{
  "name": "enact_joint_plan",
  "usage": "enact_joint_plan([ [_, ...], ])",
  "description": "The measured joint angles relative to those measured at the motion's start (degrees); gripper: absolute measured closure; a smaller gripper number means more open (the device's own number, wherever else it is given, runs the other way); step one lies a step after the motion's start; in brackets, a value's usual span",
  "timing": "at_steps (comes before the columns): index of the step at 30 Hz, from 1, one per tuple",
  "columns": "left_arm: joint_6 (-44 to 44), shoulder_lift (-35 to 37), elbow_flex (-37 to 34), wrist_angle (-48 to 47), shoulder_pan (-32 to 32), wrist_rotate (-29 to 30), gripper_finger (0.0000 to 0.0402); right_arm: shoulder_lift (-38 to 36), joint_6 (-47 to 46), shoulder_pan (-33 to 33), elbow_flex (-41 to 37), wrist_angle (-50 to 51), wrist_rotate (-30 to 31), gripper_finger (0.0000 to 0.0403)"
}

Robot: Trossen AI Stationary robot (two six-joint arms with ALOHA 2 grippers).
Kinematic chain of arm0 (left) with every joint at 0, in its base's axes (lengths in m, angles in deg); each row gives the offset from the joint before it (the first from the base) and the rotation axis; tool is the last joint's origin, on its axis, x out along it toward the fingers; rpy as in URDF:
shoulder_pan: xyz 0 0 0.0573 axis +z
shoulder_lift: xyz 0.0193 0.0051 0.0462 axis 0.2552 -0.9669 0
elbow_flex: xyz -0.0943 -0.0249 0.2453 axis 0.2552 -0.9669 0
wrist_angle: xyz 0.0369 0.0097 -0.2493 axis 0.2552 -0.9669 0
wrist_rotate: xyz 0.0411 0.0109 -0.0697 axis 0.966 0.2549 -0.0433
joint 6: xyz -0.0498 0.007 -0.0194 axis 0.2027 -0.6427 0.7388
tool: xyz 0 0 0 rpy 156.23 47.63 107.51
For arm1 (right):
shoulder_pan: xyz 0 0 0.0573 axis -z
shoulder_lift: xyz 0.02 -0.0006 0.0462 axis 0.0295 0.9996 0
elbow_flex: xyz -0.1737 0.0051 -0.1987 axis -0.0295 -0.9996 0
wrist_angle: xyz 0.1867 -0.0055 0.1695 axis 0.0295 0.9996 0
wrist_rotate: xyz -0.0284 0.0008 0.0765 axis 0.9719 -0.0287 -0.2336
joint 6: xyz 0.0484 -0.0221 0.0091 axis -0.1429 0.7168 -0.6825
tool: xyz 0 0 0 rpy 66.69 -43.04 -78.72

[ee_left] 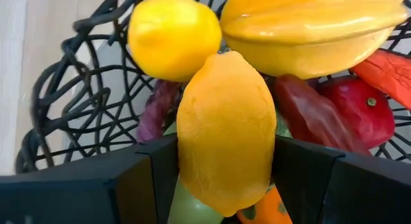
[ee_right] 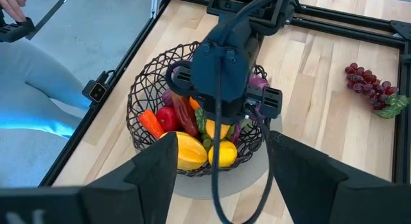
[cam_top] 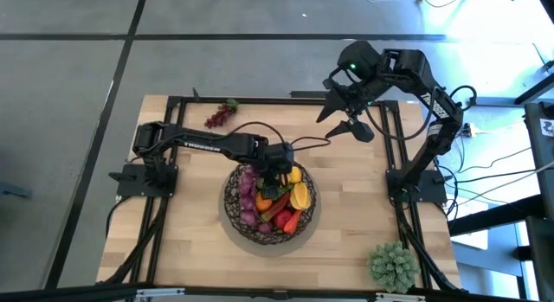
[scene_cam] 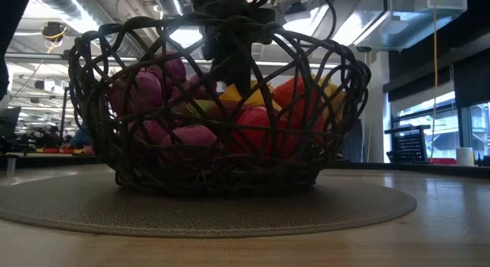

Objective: Build produce basket
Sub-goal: Put the lemon into the mesh basket

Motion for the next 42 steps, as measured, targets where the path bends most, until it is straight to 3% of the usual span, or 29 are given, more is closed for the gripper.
enact_joint_plan([
  [8, 0.2, 0.0, 0.0, 0.9, -1.3, 2.4, 0.0217, 0.0, 0.0, 0.0, 0.0, 0.0, 0.0, 0.0166],
  [42, -1.1, 0.0, 0.0, -0.4, -0.7, 0.9, 0.0194, 0.0, -1.5, 0.0, 0.0, -0.5, 0.1, 0.0166],
])
